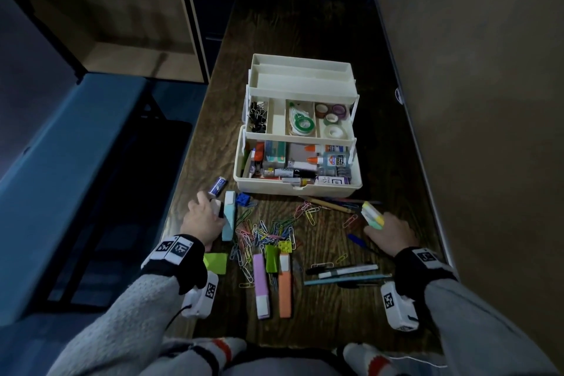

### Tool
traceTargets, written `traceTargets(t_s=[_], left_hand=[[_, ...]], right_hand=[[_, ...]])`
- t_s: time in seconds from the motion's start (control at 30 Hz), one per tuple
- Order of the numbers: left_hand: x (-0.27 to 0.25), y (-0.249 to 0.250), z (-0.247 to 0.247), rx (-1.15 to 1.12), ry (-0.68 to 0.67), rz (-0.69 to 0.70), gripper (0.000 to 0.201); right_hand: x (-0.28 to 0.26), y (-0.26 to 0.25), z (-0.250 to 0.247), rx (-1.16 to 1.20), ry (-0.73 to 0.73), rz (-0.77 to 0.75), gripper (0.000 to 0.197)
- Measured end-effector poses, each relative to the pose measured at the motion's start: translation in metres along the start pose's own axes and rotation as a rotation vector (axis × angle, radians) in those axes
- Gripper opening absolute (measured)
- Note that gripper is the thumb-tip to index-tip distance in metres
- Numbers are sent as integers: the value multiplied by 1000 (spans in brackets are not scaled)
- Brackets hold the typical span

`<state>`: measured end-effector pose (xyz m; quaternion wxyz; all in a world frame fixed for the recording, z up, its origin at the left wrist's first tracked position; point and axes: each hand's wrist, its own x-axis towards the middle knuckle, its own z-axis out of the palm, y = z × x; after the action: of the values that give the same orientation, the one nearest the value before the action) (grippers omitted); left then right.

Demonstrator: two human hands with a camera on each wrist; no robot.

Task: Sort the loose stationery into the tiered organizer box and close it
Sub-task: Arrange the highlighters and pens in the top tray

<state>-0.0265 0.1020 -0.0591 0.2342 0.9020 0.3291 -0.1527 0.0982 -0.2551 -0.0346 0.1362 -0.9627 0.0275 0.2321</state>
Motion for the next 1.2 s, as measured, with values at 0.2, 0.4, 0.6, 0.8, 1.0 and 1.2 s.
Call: traceTargets(t_s=[0.2,0.4,0.6,0.8,1.0,1.2], left_hand=[[2,-5,-4,-176,111,-24,30],[-1,6,1,-66,44,-10,49],[5,13,3,-47,23,-66,40],[-8,11,-11,31,48,3,37],[-40,4,-15,-79,-63,172,26],[-61,7,9,-170,-310,143,36]], right_hand=[[-24,-12,1,56,-105,-280,30],[-61,-46,26,182,-355,-382,23],[-84,-86,75,-121,-421,-398,45],[-80,-91,85,-120,-355,-274,42],[-72,-90,78,-112,-314,-264,41],[-78,-94,80,-280,-224,-348,47]])
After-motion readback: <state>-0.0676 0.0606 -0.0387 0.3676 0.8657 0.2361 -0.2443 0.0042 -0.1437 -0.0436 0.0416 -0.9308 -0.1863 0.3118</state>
